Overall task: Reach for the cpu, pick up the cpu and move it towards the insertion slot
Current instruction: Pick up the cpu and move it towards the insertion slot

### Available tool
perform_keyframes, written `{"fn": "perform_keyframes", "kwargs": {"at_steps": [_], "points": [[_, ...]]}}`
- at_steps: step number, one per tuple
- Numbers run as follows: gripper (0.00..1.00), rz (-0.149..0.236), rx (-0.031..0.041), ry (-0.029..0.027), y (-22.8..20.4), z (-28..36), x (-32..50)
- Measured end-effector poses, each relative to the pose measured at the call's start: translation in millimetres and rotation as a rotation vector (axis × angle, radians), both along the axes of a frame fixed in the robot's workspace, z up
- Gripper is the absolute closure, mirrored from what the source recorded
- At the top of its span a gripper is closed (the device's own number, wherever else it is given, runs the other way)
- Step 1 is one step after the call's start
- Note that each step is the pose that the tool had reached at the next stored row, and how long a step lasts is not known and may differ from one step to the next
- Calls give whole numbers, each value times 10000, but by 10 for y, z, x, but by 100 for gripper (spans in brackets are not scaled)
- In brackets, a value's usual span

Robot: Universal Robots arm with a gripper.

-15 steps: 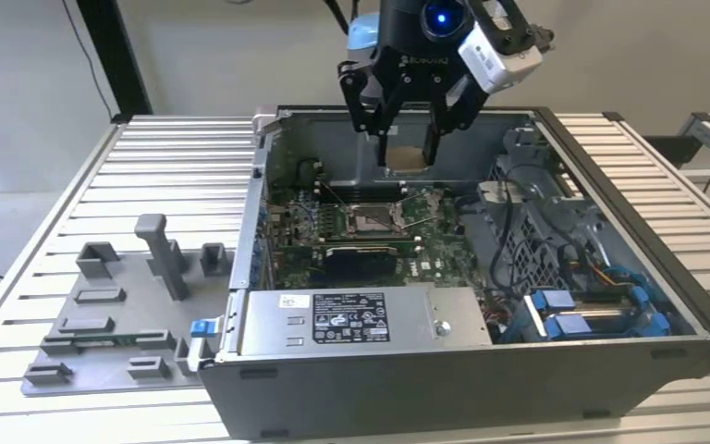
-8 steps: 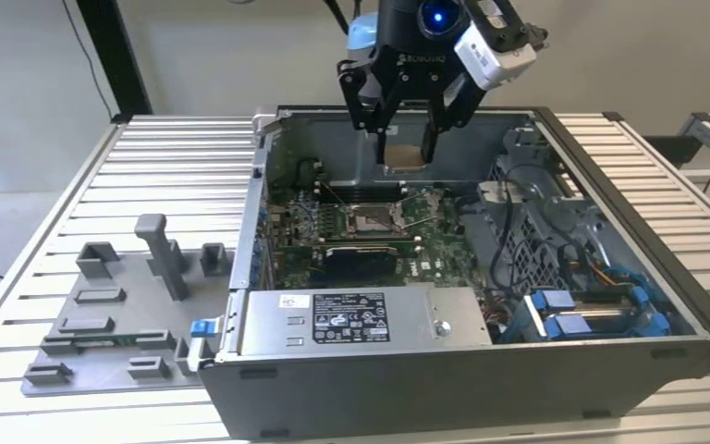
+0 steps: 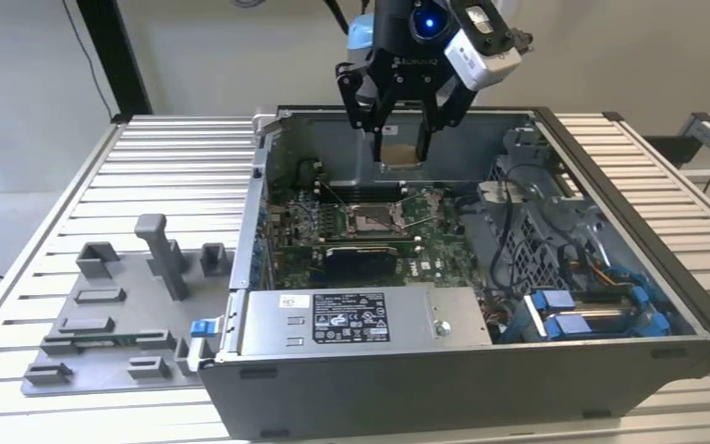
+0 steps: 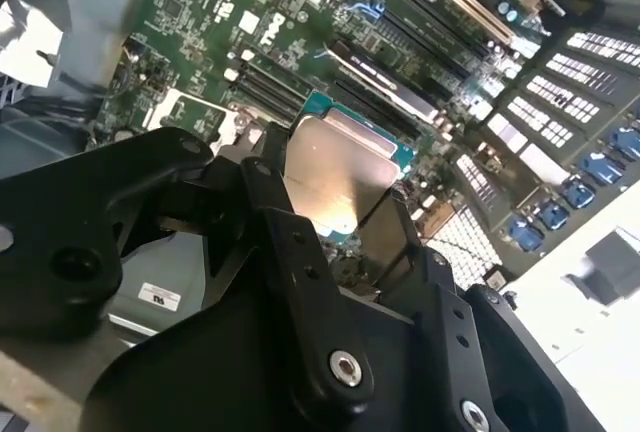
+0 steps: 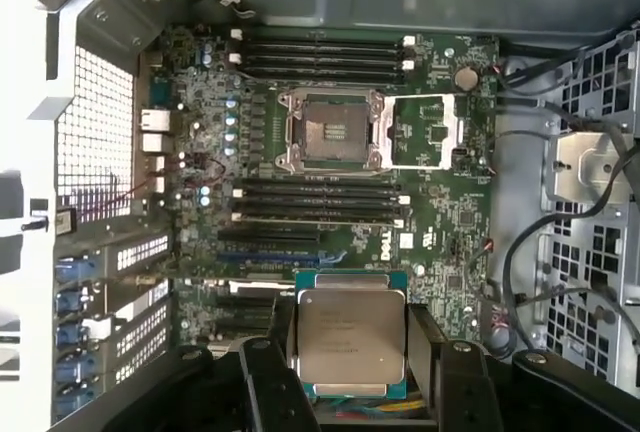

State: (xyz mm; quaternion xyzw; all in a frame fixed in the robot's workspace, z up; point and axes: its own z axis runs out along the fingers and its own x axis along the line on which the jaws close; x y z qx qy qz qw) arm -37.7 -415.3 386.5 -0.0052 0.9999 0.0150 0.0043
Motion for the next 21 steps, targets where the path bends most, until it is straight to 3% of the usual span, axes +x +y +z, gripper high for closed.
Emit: {"fn": "perform_keyframes", "kwargs": {"at_steps": [9,21], "points": [[100,-24,-36,0,208,-106,-10],[100,-39,-48,-1,497,-195,-53]]}}
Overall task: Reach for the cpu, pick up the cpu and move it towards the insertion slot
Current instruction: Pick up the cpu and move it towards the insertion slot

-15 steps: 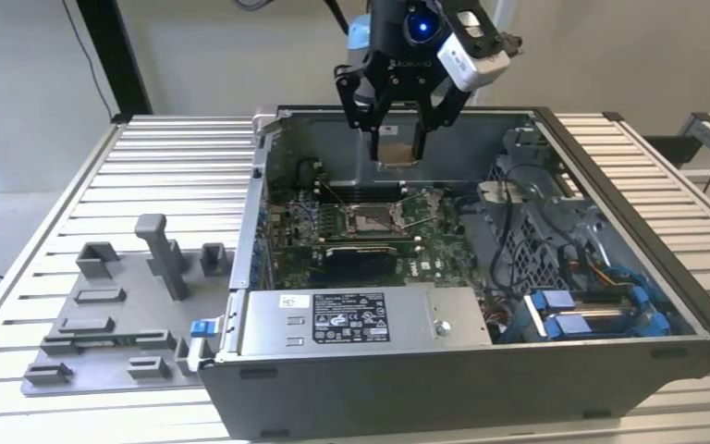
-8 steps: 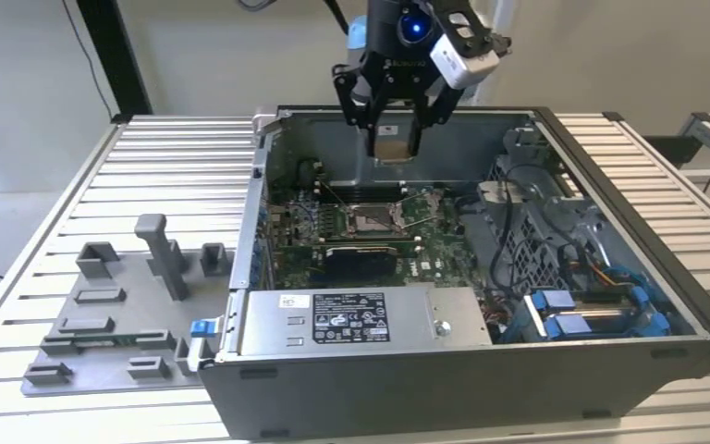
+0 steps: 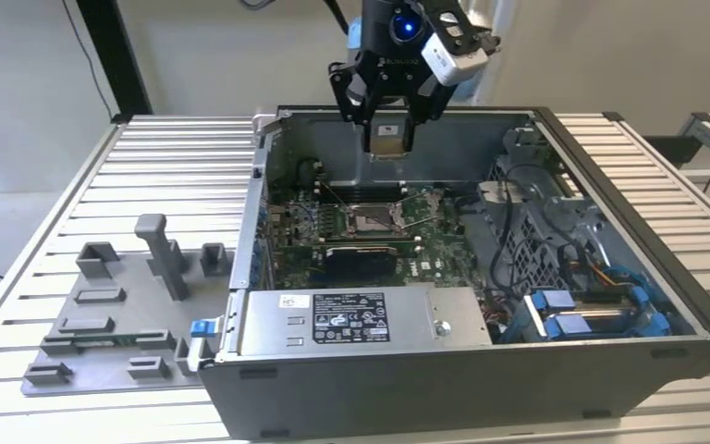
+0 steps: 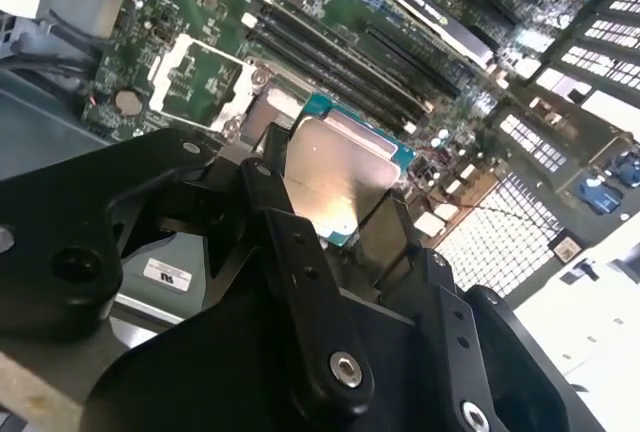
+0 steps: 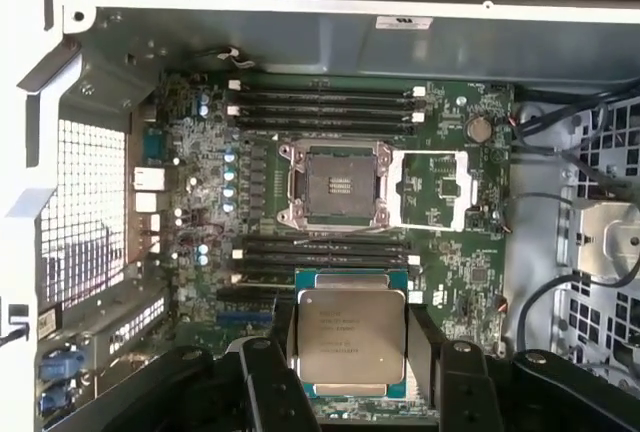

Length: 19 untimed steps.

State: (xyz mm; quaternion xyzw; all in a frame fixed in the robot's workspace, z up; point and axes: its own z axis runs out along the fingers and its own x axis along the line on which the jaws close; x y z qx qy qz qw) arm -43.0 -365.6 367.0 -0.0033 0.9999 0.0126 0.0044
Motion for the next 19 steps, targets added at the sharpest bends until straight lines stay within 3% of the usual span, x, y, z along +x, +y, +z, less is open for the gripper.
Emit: {"fn": "perform_keyframes", "kwargs": {"at_steps": [7,14,17,19], "points": [[100,-3,-20,1,177,-40,-20],[100,-3,-147,1,383,-103,-22],[100,-2,-200,0,440,-140,-21],[100,-2,-233,0,453,-165,-21]]}}
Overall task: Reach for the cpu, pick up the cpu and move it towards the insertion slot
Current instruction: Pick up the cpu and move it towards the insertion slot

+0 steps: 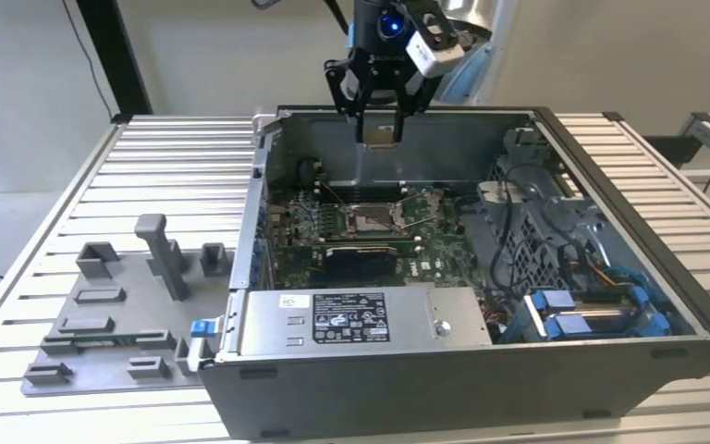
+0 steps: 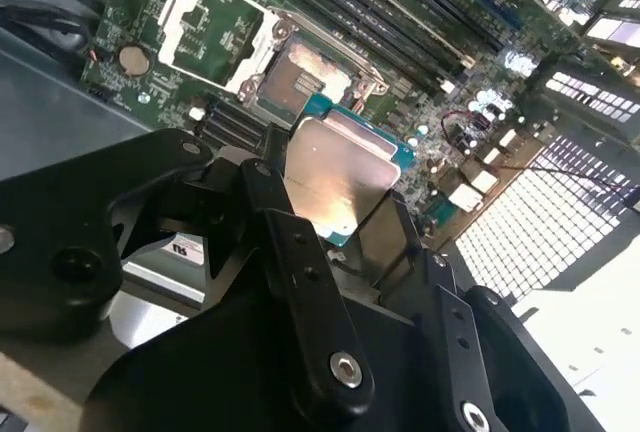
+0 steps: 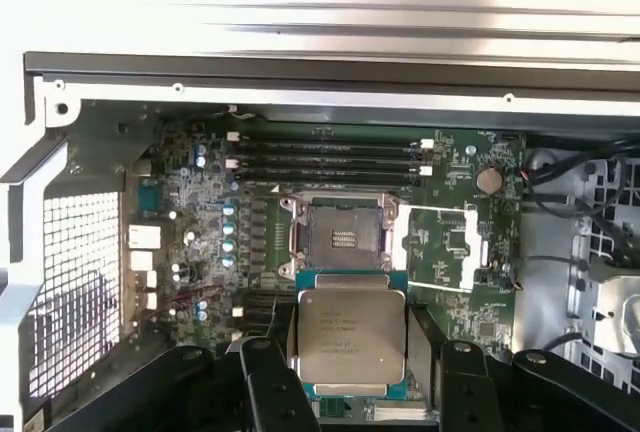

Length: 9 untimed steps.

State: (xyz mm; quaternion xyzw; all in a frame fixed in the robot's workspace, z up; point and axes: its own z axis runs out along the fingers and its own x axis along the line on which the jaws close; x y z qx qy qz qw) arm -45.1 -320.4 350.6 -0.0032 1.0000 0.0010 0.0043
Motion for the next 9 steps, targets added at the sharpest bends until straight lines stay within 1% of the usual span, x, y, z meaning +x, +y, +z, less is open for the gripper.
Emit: {"fn": "perform_keyframes", "kwargs": {"at_steps": [4,9], "points": [[100,0,-32,1,2,-30,0],[100,0,-33,0,2,-37,0]]}}
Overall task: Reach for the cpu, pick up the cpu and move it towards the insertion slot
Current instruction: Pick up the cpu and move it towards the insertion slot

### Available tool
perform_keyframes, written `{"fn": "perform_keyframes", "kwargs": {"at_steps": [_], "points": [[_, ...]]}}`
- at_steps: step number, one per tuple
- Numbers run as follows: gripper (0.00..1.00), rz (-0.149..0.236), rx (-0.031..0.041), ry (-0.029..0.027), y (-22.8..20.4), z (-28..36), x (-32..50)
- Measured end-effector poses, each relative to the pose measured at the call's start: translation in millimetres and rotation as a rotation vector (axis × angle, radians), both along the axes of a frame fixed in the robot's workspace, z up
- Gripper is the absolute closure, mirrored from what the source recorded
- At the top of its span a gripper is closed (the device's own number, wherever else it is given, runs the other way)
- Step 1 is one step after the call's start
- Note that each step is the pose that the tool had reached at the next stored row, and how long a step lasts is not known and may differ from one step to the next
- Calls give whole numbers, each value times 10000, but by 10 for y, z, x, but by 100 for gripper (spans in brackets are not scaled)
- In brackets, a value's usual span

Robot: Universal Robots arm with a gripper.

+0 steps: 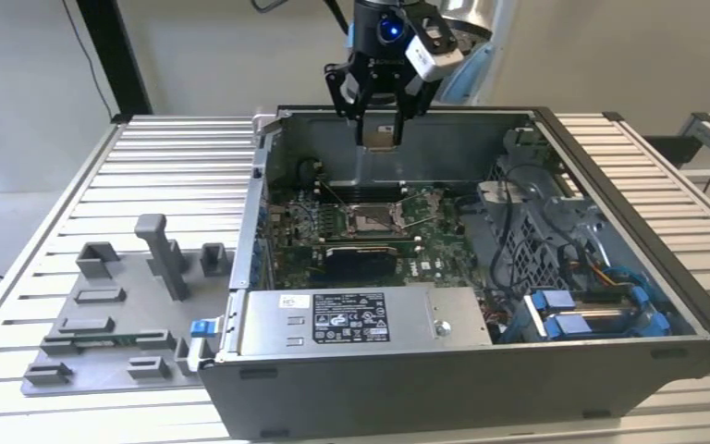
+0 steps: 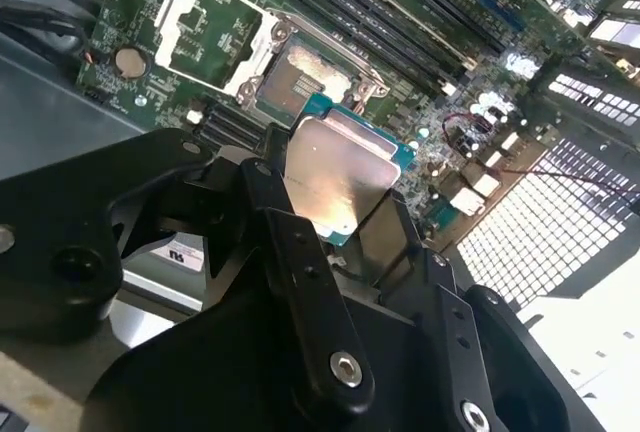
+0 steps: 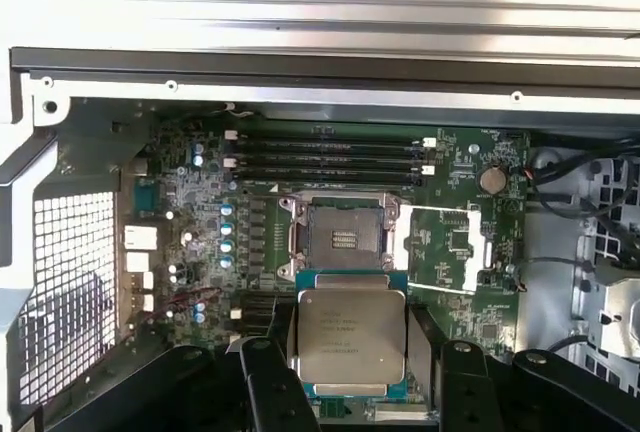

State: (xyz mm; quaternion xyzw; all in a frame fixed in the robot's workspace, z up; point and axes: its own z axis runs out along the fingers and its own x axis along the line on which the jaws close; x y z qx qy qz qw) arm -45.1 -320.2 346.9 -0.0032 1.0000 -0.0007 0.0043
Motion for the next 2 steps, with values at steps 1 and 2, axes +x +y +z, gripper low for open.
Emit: {"fn": "perform_keyframes", "kwargs": {"at_steps": [1,2], "points": [[100,0,0,0,0,-1,0],[100,0,0,0,0,-1,0]]}}
